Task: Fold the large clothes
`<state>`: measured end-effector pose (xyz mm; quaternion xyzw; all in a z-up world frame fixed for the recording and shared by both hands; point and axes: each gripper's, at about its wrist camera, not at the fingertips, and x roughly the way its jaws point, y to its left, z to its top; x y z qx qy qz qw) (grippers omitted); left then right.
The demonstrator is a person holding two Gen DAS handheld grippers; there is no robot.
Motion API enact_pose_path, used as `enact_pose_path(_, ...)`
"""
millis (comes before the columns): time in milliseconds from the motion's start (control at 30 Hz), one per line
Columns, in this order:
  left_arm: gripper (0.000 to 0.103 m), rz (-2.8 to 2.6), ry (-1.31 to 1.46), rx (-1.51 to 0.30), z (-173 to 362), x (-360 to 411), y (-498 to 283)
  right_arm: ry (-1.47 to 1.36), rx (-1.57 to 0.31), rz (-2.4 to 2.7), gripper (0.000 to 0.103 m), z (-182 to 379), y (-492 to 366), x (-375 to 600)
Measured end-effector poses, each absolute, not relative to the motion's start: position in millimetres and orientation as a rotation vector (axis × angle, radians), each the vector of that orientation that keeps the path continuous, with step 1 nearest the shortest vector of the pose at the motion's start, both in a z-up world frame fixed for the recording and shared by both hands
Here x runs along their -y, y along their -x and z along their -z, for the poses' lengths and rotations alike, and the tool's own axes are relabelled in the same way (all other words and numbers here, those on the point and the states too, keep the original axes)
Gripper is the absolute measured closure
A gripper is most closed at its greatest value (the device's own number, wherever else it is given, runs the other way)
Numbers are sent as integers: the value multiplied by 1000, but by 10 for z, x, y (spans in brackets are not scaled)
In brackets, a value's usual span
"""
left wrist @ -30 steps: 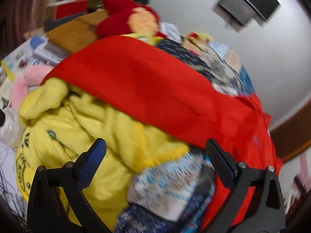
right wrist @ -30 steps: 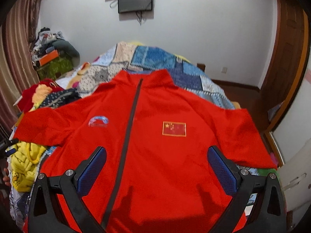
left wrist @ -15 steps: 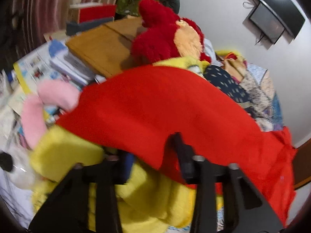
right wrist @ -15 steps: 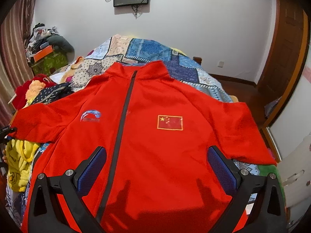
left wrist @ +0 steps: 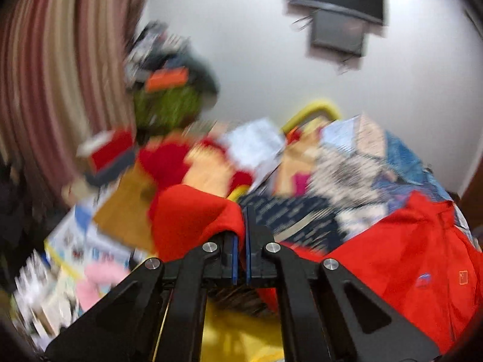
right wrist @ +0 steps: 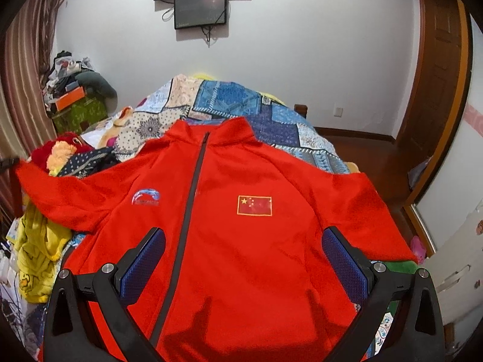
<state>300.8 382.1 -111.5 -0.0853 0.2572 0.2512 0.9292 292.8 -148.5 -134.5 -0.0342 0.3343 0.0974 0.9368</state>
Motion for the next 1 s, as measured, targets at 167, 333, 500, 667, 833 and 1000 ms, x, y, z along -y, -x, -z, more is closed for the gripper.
enact_pose_path(167, 101, -332, 41, -455, 619, -2911, -3457, 83, -671, -225, 0, 1299, -2996, 1551)
enact_pose_path(333, 101, -121, 1, -481, 561, -2014, -3977, 75, -678, -245, 0, 1307, -3130, 1643)
enact_pose_path(500, 101, 55, -46, -591, 906, -1196, -4388, 37, -696, -245, 0, 1363, -3210, 1832)
enact_pose_path(667, 101, 212, -72, -782, 1591, -461, -4599, 16, -734, -212, 0, 1469, -3291, 2089)
enact_pose_path(833, 101, 286, -123, -942, 2263, 137, -4579, 25, -774, -170, 0, 1587, -3324, 2303)
enact_pose_path(1000, 100, 333, -128, -1064, 2622, 365, -4487, 38, -801, -159, 0, 1660, -3331, 2386)
